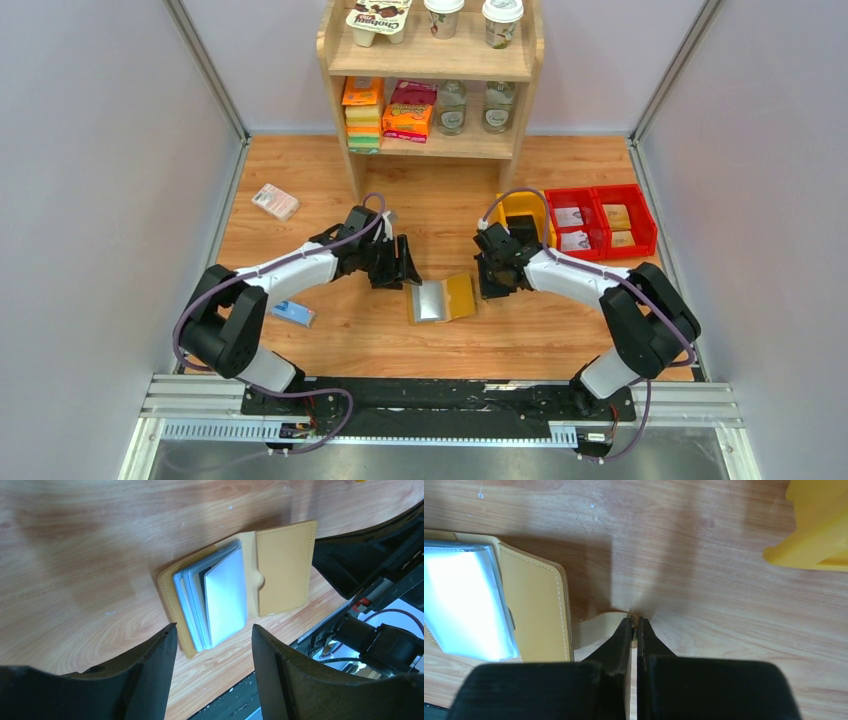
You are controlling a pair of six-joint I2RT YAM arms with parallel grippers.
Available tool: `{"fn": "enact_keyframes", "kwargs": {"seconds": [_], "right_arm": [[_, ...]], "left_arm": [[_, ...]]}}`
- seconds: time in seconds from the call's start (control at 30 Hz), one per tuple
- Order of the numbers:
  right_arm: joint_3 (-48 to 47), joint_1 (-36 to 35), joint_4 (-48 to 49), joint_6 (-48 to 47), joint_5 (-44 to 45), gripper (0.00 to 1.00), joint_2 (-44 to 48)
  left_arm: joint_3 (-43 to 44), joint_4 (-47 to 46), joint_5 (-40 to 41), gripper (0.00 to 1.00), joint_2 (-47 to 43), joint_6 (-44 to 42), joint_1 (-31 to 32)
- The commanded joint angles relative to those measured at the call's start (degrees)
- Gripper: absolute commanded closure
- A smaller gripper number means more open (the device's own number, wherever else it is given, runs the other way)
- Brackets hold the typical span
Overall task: Take the credit cards out of the card holder
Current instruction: Open the card holder at the center of the board.
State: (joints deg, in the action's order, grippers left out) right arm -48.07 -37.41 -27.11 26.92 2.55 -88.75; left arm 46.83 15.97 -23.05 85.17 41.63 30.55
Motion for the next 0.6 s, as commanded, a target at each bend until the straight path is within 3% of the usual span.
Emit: {"fn": "enact_keyframes", "kwargs": {"seconds": [0.0, 0.57], "right_arm": [[1.1, -0.5, 0.7, -0.3, 2.8, 1.00, -1.2], [2.5, -0.6, 1.3, -0.1, 3.0, 1.00, 0.9]], "left_arm": [[3.5, -1.8, 0.0, 0.35, 2.3, -0.5, 1.1], [7.9, -6.1, -1.4, 0.35, 11.0, 0.1, 2.9]]}}
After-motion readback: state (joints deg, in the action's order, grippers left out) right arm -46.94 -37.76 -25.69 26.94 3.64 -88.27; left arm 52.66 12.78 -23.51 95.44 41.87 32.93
